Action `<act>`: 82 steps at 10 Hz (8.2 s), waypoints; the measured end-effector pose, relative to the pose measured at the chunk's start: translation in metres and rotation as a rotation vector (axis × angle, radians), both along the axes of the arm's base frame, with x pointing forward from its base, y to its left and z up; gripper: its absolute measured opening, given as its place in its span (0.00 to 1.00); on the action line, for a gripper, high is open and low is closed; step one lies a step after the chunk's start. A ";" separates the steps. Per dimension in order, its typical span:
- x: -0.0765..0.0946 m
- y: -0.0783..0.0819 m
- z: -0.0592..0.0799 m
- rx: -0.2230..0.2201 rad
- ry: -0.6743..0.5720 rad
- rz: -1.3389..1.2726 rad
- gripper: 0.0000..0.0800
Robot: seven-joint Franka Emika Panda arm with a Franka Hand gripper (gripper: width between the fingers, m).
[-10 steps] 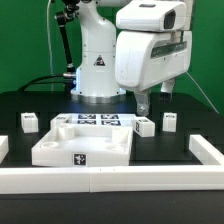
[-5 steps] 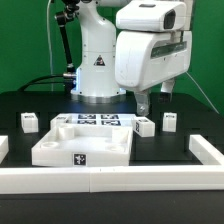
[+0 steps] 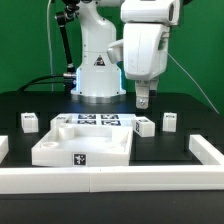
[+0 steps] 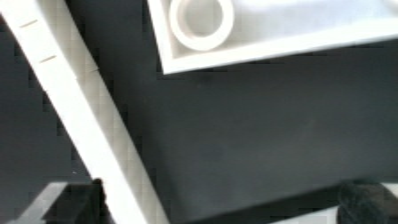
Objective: Assemble square table
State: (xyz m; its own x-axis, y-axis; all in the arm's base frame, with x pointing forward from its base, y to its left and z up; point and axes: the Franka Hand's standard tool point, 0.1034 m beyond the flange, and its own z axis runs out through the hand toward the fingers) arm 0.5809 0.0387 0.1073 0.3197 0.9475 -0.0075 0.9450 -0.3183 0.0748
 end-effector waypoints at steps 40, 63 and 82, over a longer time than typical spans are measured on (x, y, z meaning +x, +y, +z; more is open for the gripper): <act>-0.135 -0.062 -0.102 0.039 0.118 0.070 0.07; -0.087 0.034 -0.102 0.049 0.090 0.337 0.07; -0.119 0.065 -0.054 0.033 0.046 0.124 0.81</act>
Offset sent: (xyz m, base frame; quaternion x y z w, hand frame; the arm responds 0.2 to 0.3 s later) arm 0.0000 0.0000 0.0000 0.0000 0.0000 0.0000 1.0000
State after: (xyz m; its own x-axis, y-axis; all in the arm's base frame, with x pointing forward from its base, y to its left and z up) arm 0.4615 0.1039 0.0530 0.1999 0.9797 0.0125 0.9795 -0.2001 0.0215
